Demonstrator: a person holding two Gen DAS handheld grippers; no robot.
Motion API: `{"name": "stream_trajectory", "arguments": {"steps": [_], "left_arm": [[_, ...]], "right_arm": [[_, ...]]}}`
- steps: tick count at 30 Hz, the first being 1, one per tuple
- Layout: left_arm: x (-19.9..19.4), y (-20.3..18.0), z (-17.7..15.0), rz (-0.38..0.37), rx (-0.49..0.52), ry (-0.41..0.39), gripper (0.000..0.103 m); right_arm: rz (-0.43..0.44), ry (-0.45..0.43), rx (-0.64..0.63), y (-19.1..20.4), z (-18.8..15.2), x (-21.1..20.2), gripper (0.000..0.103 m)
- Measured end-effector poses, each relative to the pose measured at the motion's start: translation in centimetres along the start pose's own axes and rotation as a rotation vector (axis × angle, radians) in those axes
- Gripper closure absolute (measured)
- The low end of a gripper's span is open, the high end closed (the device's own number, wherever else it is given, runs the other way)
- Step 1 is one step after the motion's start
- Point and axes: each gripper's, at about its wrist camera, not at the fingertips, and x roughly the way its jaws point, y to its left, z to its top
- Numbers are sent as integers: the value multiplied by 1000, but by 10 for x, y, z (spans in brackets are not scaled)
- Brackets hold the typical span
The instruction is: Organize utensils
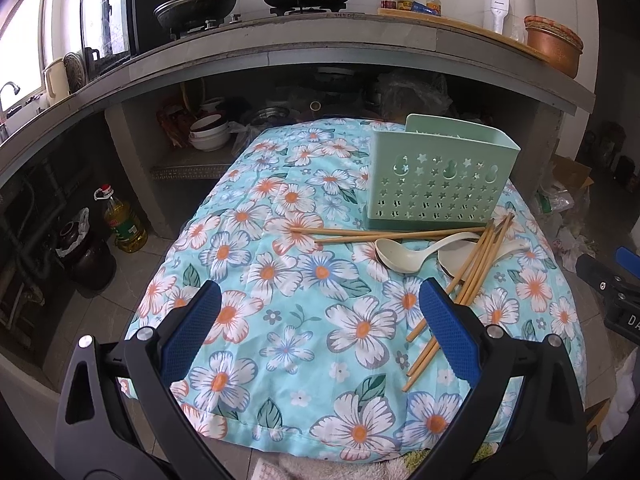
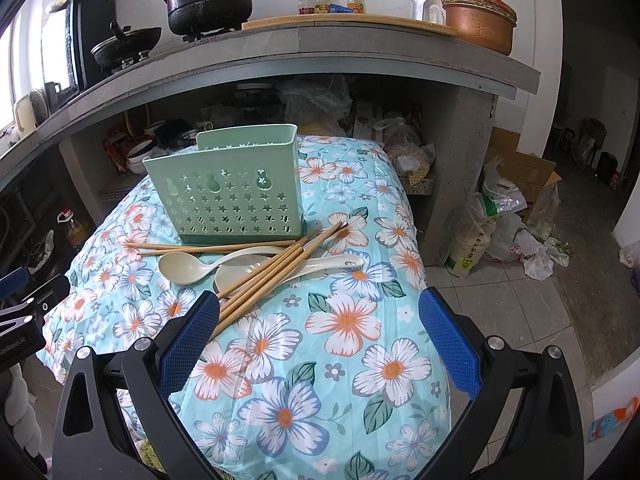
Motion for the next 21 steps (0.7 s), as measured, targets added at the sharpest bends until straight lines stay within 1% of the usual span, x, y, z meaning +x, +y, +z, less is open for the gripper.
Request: {"name": "stream_trajectory", "arguments": {"steps": [21], "left_arm": [[4, -1, 0, 0, -6, 24, 8]], "right_arm": [[2, 2, -1, 1, -1, 0, 6]]}}
